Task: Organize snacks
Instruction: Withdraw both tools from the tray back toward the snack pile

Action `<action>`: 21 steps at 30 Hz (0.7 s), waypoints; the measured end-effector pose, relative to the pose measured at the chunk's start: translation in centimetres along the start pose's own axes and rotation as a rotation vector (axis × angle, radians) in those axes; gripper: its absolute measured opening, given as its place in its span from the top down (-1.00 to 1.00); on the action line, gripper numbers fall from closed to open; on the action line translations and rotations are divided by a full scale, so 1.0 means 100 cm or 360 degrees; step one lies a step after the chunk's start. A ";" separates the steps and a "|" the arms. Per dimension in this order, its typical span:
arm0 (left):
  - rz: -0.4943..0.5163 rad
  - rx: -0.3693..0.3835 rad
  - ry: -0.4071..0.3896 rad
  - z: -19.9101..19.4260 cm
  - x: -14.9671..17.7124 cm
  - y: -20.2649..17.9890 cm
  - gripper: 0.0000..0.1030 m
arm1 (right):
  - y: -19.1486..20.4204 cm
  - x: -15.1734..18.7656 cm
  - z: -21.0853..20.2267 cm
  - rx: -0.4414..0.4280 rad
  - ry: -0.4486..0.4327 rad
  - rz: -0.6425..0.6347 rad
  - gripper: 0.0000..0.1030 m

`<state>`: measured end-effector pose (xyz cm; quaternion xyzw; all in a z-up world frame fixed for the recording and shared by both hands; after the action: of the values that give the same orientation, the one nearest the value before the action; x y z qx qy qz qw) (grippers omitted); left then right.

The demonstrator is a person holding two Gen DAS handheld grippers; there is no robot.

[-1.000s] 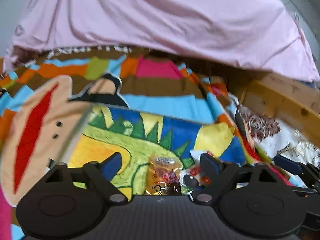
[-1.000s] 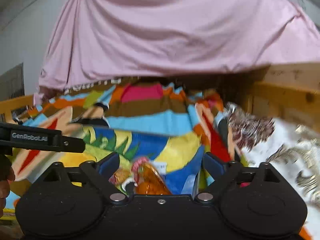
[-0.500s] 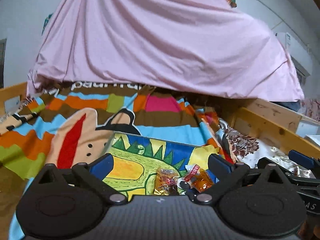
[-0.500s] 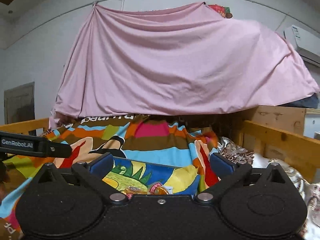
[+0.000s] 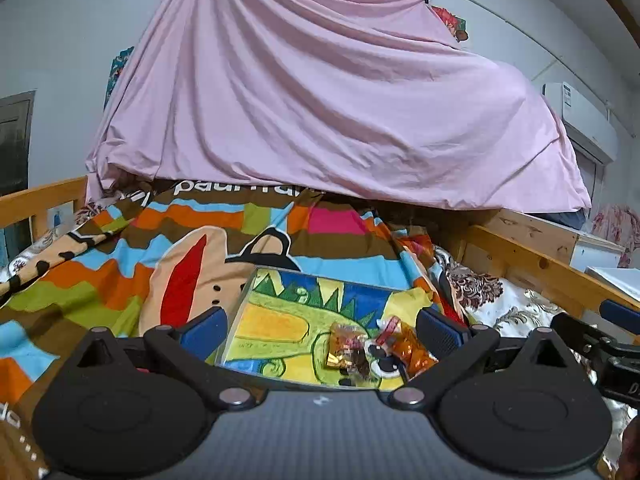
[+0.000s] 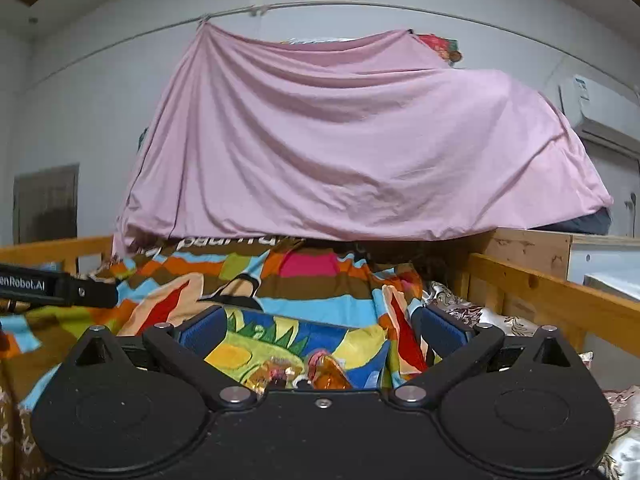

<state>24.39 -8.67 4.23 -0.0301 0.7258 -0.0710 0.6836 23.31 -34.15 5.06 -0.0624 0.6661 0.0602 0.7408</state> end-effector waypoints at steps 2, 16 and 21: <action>-0.0005 0.0003 0.0002 -0.009 0.001 0.002 -0.99 | 0.007 0.001 -0.008 -0.0015 0.0003 -0.0019 -0.99; 0.0126 0.0042 0.0026 -0.070 0.034 0.016 -0.99 | 0.042 0.025 -0.077 -0.0018 0.0146 0.0002 -0.99; 0.0162 0.0079 0.0080 -0.082 0.050 0.021 -0.99 | 0.054 0.033 -0.087 -0.0027 0.0197 -0.0085 -0.99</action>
<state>16.01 -6.78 -0.61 0.0257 0.7414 -0.0550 0.6683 14.25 -30.33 0.79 -0.0899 0.7083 0.0421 0.6989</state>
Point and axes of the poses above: each gripper's, at about its wrist camera, not at the fingertips, and z roughly the way its jaws point, y to its left, x to its underside, the point moved 4 cm from there along z, roughly the way its jaws point, and after that the axes turned 14 degrees about -y, right-handed, at the moved point
